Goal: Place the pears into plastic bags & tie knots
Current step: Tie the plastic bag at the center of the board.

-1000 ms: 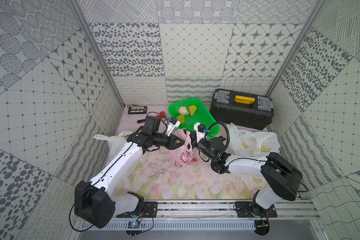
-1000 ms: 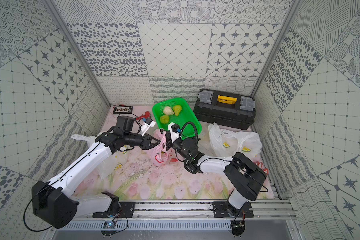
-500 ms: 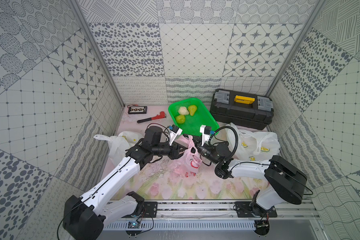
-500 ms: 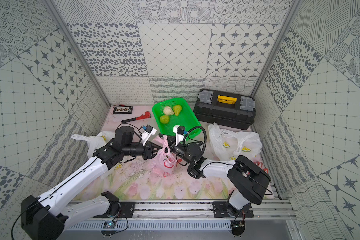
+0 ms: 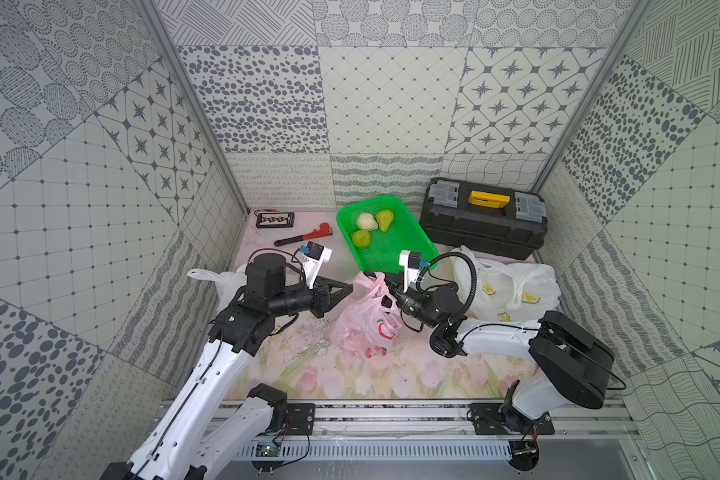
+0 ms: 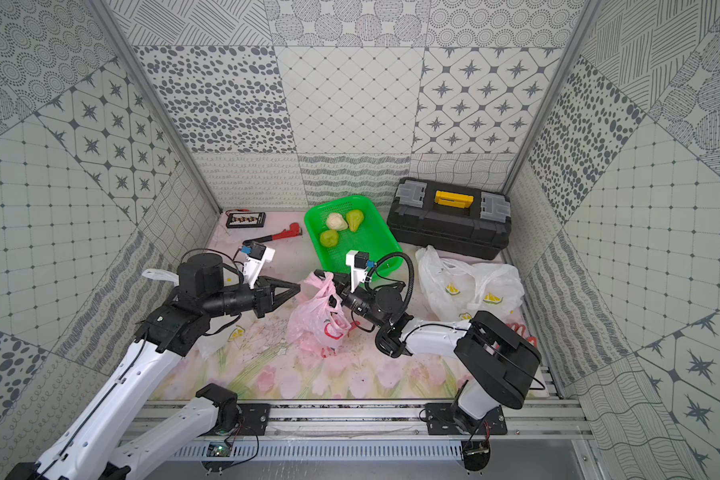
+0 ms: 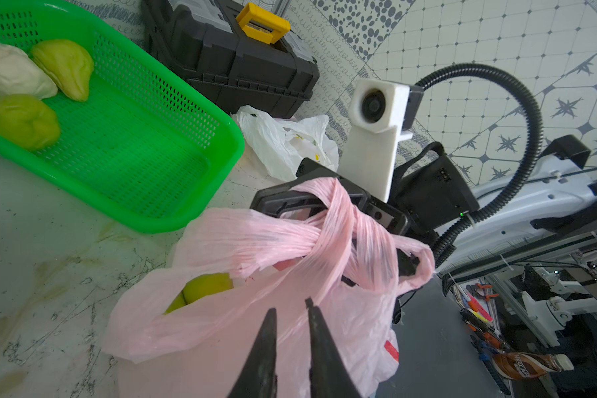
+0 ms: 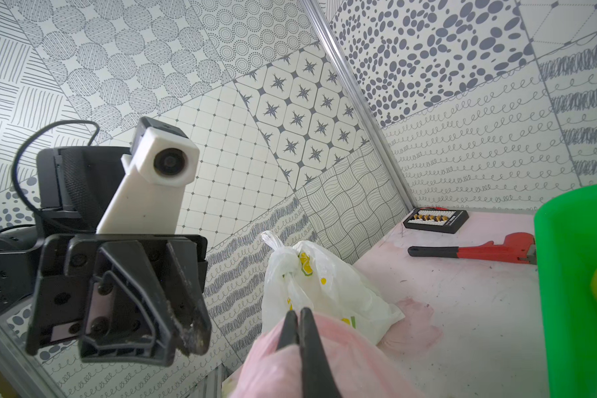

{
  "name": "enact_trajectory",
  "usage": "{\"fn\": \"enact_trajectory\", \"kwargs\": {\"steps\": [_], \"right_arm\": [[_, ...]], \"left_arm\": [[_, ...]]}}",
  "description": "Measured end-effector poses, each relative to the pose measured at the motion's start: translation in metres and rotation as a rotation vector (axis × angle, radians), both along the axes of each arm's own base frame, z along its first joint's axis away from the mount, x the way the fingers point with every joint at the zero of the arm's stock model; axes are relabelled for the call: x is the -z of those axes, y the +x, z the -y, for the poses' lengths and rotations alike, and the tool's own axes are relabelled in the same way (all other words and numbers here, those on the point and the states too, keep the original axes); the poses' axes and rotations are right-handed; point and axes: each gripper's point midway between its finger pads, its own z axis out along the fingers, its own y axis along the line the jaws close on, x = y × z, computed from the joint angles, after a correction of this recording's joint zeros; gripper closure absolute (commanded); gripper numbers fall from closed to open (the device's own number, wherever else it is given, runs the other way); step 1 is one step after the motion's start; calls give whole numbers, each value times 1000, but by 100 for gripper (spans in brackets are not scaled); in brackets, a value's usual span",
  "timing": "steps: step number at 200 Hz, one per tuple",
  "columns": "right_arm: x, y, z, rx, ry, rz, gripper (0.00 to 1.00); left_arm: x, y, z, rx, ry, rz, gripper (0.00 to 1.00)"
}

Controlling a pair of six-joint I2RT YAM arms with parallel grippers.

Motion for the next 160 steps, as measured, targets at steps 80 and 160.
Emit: {"fn": "enact_trajectory", "kwargs": {"steps": [80, 160], "right_arm": [[2, -3, -3, -29, -6, -13, 100], [10, -5, -12, -75, -22, -40, 100]], "left_arm": [[36, 19, 9, -42, -65, -199, 73], [30, 23, 14, -24, -103, -207, 58]]}}
